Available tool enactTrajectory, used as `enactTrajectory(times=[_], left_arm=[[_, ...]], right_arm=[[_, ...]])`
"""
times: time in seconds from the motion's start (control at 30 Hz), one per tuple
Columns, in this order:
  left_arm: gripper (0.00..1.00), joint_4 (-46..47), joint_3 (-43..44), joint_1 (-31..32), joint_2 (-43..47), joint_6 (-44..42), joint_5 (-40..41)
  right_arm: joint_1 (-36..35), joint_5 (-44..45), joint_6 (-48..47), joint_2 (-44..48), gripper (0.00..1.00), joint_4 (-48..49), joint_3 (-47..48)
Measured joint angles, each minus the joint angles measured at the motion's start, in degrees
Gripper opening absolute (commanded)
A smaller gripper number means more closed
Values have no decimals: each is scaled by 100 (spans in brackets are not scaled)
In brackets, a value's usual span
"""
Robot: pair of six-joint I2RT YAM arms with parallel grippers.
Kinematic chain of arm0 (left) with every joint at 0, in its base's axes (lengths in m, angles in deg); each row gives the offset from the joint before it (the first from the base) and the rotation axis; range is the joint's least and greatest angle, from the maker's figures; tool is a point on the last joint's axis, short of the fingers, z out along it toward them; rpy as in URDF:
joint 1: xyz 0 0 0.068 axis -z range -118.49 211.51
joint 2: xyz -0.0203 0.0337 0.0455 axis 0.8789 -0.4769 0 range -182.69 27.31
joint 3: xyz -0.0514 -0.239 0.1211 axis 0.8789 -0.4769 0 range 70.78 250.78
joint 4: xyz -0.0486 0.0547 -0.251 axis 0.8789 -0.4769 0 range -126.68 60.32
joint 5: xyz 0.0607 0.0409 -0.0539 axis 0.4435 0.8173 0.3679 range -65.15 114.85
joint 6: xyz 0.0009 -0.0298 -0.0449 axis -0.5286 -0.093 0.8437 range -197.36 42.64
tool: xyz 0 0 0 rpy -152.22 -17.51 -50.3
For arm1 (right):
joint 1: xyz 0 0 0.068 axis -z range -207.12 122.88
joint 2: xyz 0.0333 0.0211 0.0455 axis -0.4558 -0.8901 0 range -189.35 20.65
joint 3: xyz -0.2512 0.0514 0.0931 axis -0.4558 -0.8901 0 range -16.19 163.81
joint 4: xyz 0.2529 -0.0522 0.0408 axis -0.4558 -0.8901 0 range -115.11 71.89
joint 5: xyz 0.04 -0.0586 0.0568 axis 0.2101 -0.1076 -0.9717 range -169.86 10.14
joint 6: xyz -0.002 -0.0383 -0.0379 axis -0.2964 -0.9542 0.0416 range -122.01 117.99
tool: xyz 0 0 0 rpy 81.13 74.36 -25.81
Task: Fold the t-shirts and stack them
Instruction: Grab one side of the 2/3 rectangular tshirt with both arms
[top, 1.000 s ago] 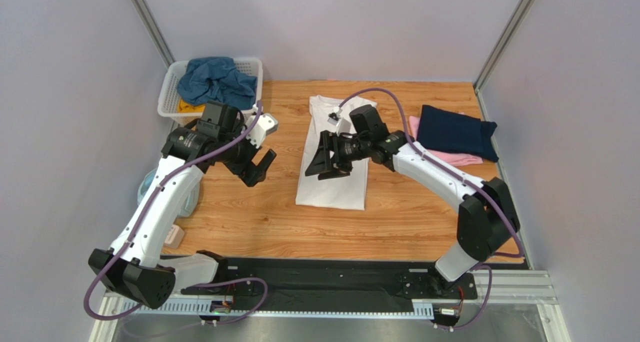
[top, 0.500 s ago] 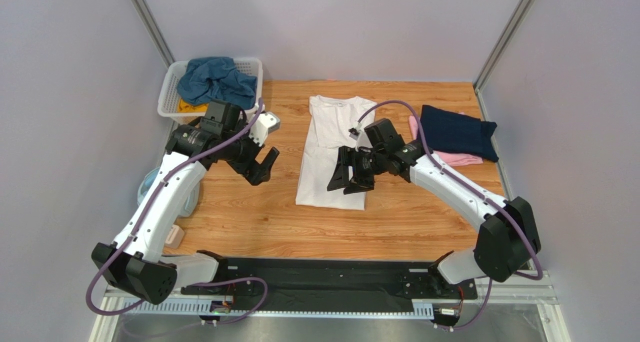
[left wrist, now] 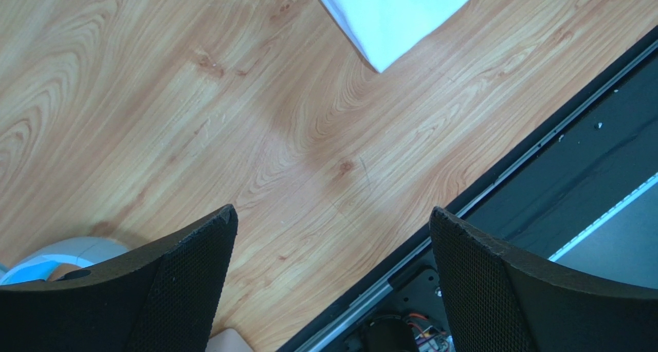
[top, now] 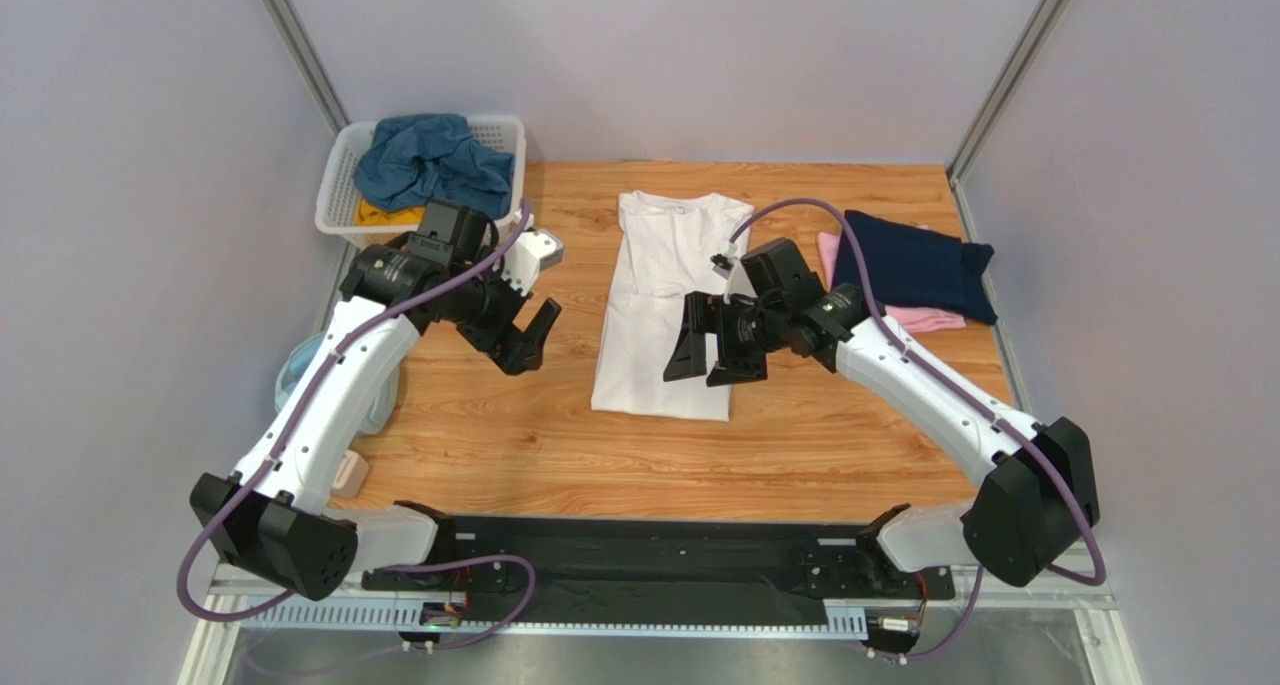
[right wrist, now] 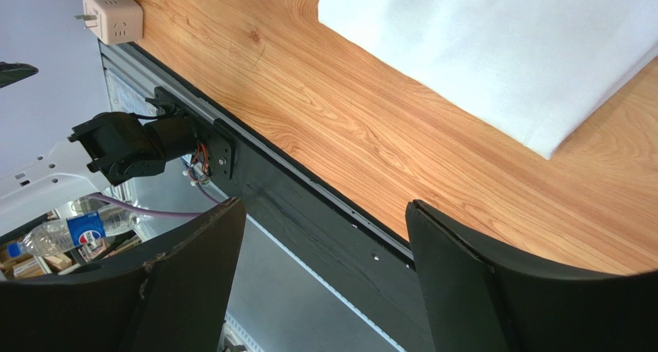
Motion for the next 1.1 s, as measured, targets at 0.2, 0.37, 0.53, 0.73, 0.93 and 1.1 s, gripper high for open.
enactTrajectory(times=[0.2,0.37,0.53,0.73,0.93,1.1], left_arm=[[100,-37,4,-2,-101,22,2],[100,-116,76,-2,-127,57,37],[100,-116,175,-2,-133,85,46],[100,-111,177,-2,-136,94,50],[100,-111,177,-2,-138,111,39],[100,-111,177,-2,-155,133,26]], right_arm=[[2,35,-24,48,84,-39,0],[13,61,-24,48,85,-48,0],[42,81,-24,48,88,-96,0],[96,168,-31,129,90,-151,-39],[116,227,-35,308,90,-232,-212],[181,227,-39,345,94,-247,-352]])
